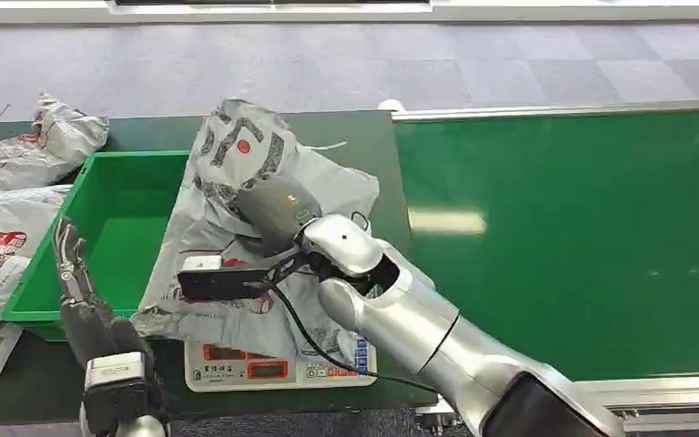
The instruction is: Moved the parcel from conveyor to table for the left to box.
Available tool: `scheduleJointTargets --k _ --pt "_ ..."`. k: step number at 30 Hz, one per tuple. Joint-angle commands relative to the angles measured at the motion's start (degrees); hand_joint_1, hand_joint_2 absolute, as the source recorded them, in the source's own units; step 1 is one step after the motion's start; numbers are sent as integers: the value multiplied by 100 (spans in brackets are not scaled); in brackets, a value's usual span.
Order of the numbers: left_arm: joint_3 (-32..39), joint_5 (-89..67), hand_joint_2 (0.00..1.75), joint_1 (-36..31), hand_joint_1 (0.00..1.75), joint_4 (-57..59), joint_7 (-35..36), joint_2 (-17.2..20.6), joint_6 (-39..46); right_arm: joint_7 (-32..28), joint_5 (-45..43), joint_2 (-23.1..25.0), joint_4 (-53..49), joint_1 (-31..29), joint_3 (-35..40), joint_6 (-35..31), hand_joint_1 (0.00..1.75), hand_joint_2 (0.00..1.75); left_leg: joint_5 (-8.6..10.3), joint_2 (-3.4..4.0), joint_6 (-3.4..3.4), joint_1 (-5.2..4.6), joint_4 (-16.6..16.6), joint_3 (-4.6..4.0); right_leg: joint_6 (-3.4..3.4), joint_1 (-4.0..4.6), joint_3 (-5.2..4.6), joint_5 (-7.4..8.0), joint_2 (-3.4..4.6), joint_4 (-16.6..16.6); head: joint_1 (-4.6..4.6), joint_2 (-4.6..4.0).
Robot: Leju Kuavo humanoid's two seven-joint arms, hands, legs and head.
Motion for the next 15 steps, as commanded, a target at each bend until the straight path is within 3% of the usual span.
scheduleJointTargets --k 1,9,10,15 --pt "253 -250 0 123 0 -165 185 98 5 307 -369 23 1374 -350 536 221 0 175 10 14 -2 3 -10 1 1 4 1 12 -3 -13 0 0" --pt "248 -288 0 -59 0 -84 286 95 -54 255 -503 -131 1455 -282 344 284 0 175 5 2 -1 0 3 -1 -1 1 3 6 -10 -4 0 0" --pt "245 -299 0 -66 0 -86 291 97 -56 274 -495 -139 1476 -297 343 287 0 0 10 2 -2 2 -2 -4 -2 3 1 11 -15 -10 2 0" --pt "251 -327 0 -45 0 -113 311 112 -54 350 -411 -170 1451 -364 342 203 0 0 7 1 -2 1 6 -8 -2 2 -5 8 -14 -3 2 0"
